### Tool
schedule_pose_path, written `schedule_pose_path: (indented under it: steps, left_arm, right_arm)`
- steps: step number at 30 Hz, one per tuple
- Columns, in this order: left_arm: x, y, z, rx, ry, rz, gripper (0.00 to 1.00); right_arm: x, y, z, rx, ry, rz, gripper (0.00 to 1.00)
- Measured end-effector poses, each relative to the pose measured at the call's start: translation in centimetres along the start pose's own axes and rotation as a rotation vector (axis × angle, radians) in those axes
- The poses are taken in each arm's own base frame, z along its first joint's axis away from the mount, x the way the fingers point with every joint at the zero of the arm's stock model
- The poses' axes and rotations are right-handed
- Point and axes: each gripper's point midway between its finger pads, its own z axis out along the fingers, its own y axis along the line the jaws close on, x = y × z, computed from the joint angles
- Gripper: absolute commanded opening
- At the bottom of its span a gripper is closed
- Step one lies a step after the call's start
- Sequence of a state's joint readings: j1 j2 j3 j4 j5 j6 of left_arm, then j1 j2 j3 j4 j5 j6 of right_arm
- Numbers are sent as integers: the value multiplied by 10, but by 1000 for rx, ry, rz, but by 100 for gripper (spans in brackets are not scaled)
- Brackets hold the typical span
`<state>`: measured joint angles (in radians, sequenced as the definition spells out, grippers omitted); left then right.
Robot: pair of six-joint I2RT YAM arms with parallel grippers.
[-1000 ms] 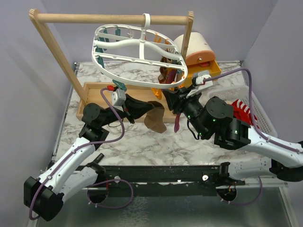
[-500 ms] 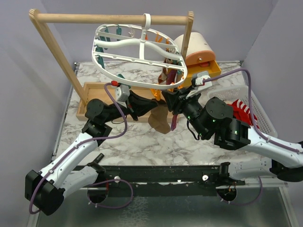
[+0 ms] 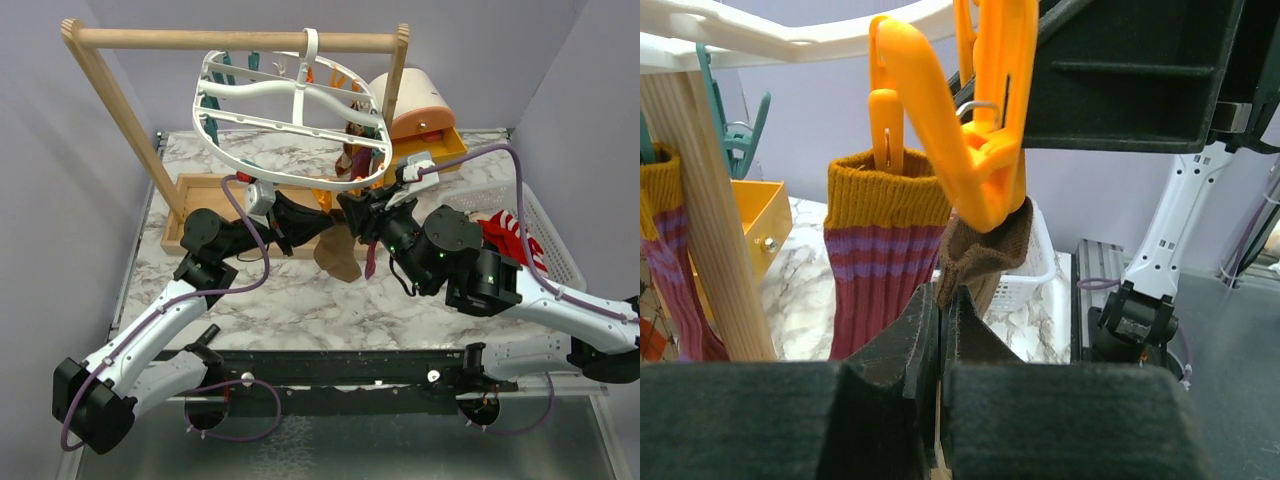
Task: Clip the socks to the hanger
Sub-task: Clamp the sock onto the hanger.
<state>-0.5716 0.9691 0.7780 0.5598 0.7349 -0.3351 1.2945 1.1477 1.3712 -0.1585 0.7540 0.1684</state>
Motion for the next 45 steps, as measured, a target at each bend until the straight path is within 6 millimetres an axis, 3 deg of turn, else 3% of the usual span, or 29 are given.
schedule_pose_path:
  steps: [43,45]
  left_arm:
    - [-21,-14,0,42,-34,49,0]
    - [-21,-14,0,44,-33,45,0]
  right_arm:
    - [14,1,4,7,30,-30,1]
    - [14,1,4,6,31,-31,5]
